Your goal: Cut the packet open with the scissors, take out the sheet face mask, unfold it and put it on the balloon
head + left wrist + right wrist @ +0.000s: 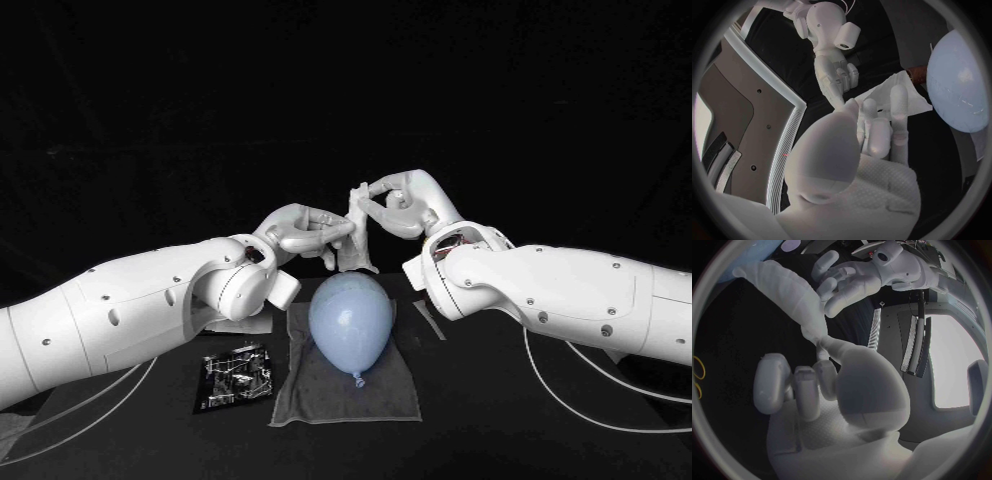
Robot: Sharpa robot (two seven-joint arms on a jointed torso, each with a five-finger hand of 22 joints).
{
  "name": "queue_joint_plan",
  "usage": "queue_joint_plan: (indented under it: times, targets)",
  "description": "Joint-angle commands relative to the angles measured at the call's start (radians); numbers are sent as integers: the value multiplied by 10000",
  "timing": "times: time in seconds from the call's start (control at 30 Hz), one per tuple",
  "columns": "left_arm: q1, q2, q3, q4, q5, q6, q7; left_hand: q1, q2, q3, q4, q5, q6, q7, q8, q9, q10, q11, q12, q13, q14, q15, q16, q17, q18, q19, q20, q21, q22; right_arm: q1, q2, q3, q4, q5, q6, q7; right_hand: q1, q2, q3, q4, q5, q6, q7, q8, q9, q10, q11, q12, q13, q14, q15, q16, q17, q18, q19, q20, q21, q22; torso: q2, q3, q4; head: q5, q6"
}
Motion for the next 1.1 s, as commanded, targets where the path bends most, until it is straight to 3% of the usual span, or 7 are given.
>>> queue_joint_plan:
  times: [0.03, 0.27, 0.67, 1.1]
  targets:
    - [6, 17, 12, 9, 151, 174, 321, 239, 105, 160, -33, -13, 125, -24, 86, -5, -29, -58, -50, 15, -15, -56, -34, 37, 103, -94, -28, 65, 26, 1, 3, 8, -10, -114, 91, 10, -20, 73, 58, 1, 24, 71, 16, 44, 319, 104, -80, -25, 874, 1064, -65, 62, 2627, -88, 317, -37, 66, 1803, 1, -2, 2, 0, 0]
    - [6, 3, 12, -11, 319, 106, 390, 664, 451, 624, -234, -11, 355, -126, 340, 120, 16, -136, -146, 25, 51, -125, -24, 202, 80, -79, -88, 234, 212, 1, 2, 8, -31, -118, 109, -7, -20, 73, 58, 1, 24, 71, 16, 44, 319, 104, -80, -25, 874, 1064, -65, 62, 2627, -88, 317, -37, 66, 1803, 2, -2, 5, 2, 7]
    - [5, -29, 12, -22, 438, -12, 424, 610, 413, 891, -251, -19, 434, -172, 678, 368, 43, -160, -223, 58, 0, -146, -54, 175, 60, -114, -118, 374, 355, 1, -58, 8, -109, -156, 325, -98, -32, 68, 61, -11, 23, 65, 18, 52, 325, 101, -80, -39, 866, 1064, -65, 62, 2627, -82, 309, -39, 39, 1797, 0, 3, 4, 10, 8]
    - [5, -85, 12, -88, 534, -142, 405, 543, 384, 923, -210, -25, 437, -191, 787, 453, 34, -165, -238, 77, -58, -149, -84, 105, 57, -135, -121, 401, 385, 0, -292, 7, 82, -150, 623, -103, -61, 49, 54, -24, 22, 39, 24, 58, 332, 78, -74, -92, 829, 1064, -64, 62, 2627, -73, 293, -40, -14, 1785, 0, 4, 0, 7, 2]
